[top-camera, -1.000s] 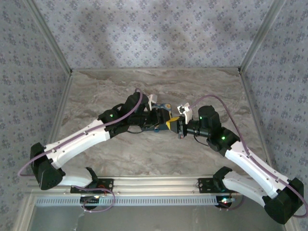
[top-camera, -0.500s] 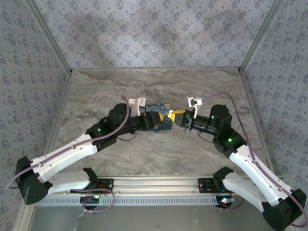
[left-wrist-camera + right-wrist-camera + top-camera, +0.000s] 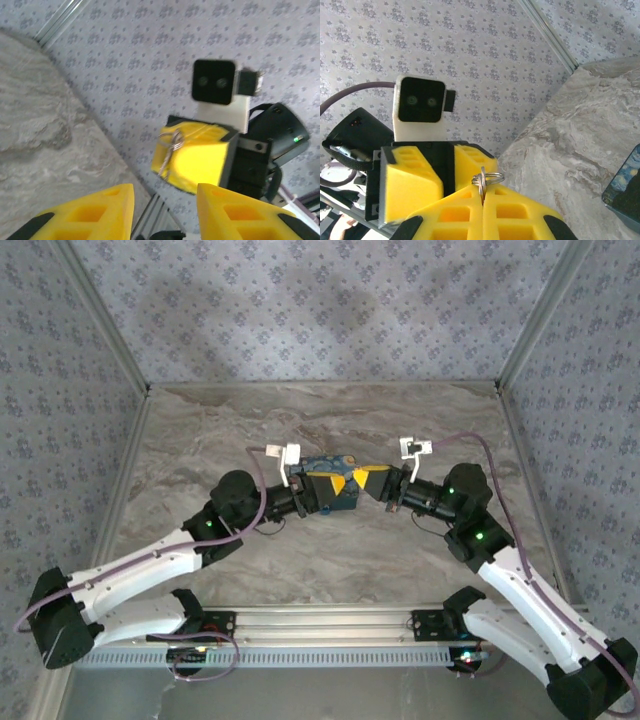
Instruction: Unlock a padlock with a key
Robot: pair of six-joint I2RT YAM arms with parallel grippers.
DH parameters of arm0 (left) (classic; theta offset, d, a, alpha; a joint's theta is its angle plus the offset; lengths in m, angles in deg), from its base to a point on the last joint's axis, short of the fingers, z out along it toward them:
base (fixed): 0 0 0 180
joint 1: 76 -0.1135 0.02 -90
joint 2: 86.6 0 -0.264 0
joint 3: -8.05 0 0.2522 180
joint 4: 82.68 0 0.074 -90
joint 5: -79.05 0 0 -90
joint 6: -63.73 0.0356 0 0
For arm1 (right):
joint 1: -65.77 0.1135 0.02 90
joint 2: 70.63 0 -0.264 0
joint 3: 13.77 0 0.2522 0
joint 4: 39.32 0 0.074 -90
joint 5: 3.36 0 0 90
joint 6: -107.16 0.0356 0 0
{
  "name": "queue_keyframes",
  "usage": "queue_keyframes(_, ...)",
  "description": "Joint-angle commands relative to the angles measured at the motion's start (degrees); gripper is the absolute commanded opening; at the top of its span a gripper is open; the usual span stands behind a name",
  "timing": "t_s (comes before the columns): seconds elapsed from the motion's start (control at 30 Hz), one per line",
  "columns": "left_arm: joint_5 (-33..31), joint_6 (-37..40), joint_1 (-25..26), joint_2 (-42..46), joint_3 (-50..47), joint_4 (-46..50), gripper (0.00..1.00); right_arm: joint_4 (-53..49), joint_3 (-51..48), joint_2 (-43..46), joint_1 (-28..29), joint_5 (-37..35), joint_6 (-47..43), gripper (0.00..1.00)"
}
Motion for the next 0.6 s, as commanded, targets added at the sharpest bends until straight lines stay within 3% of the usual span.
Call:
queue_keyframes(0.0,2.24,1.85,0.7,0.77,-0.07,-5.52,0.38,3.1,-0.46,1.24,-0.07,0.95,2.49,0.0)
queue_keyframes(0.27,3.24,2.26,1.61,-1.3,1.53,-5.92,0.37,5.49,-0.81,1.51,0.38,1.54,4.56,0.0)
queue_keyframes(0.57,4.35,3.0,1.91,-3.03,3.52,-6.03,0.3,6.08,-0.99,1.97,1.23,2.17,4.92,0.0)
